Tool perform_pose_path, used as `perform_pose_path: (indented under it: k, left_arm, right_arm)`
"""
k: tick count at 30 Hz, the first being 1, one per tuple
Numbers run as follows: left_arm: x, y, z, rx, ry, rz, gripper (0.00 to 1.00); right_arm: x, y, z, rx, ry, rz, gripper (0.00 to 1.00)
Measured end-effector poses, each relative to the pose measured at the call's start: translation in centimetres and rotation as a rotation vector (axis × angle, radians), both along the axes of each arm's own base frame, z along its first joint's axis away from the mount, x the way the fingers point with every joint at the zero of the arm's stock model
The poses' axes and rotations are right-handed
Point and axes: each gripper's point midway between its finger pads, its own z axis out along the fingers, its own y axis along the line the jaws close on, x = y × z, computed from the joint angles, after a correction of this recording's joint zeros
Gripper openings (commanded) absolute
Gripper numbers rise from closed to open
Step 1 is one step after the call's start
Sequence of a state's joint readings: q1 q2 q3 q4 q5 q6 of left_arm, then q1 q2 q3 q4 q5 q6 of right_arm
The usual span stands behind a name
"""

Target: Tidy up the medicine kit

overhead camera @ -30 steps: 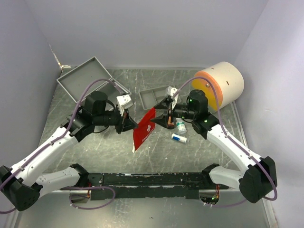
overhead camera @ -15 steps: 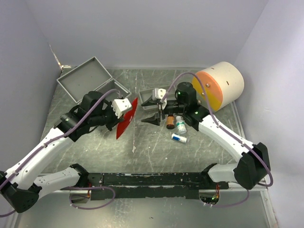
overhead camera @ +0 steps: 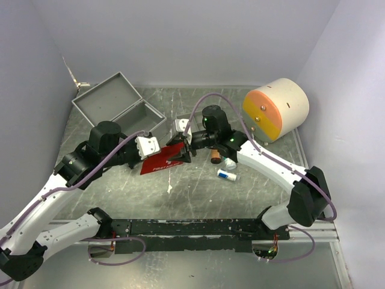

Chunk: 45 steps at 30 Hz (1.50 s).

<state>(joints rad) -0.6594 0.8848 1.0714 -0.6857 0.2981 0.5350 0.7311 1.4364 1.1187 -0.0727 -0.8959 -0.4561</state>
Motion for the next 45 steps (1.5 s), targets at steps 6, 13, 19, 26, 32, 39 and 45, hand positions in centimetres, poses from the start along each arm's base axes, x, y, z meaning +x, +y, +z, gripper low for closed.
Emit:
perform_pose_path:
  k: [6,13,19,26,32,39,45]
  left_arm:
    - [-0.4,0.0,0.1,0.005,-0.014,-0.031,0.07]
    - [-1.6,-0.5,1.0,-0.086,0.016,-0.037,0.58]
    - [-3.7,-2.4,-0.4,-0.187,0.183,-0.098,0.6]
    - [-4.2,-3.9,-2.8,-0.235,0.313,-0.111,0.51]
    - [-3.5,-4.6,-3.1,-0.305,0.321,-0.079,0.07]
    - [-2.1,-4.8,-3.4,-0.41,0.36,0.04,0.07]
    - [2.2,-3.5,-1.8,-0.556,0.356,0.341,0.07]
  right_arm:
    - [-1.0,-0.2,0.2,-0.031,0.05,0.048,0.05]
    - [-1.4,-0.1,0.4,-0.035,0.114,0.034,0.0]
    - [-1.8,-1.1,1.2,-0.016,0.116,0.021,0.0]
    - [-1.8,-2.8,3.7,0.054,0.109,0.022,0.0]
    - [-1.5,-3.2,3.8,0.064,0.146,0.031,0.22]
    - [0.3,-3.4,5.3,0.112,0.166,-0.064,0.6]
    - [-0.2,-4.5,7.2,0.169,0.194,-0.157,0.67]
